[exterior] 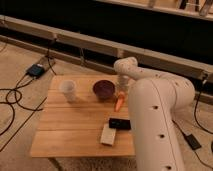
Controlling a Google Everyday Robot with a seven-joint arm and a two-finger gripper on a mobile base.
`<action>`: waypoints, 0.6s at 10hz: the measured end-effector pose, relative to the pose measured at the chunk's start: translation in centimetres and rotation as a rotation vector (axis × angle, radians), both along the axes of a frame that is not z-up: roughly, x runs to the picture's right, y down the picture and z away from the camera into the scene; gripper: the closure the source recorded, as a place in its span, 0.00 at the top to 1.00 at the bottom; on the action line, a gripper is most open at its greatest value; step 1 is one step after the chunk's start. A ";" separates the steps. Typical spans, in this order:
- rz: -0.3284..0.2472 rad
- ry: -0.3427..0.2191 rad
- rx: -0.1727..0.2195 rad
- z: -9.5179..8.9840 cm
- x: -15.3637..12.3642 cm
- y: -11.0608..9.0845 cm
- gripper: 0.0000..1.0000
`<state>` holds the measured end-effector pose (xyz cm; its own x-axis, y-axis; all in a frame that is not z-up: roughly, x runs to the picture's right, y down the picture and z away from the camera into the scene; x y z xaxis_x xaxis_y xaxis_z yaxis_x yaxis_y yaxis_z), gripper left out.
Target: Place the pepper in the ceramic cup
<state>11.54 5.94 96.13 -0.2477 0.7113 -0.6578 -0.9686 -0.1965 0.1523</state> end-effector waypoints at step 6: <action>-0.014 -0.012 0.064 -1.6 -0.3 -2.6 0.00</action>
<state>11.23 3.29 94.55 -0.2298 0.7551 -0.6140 -0.9730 -0.1917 0.1284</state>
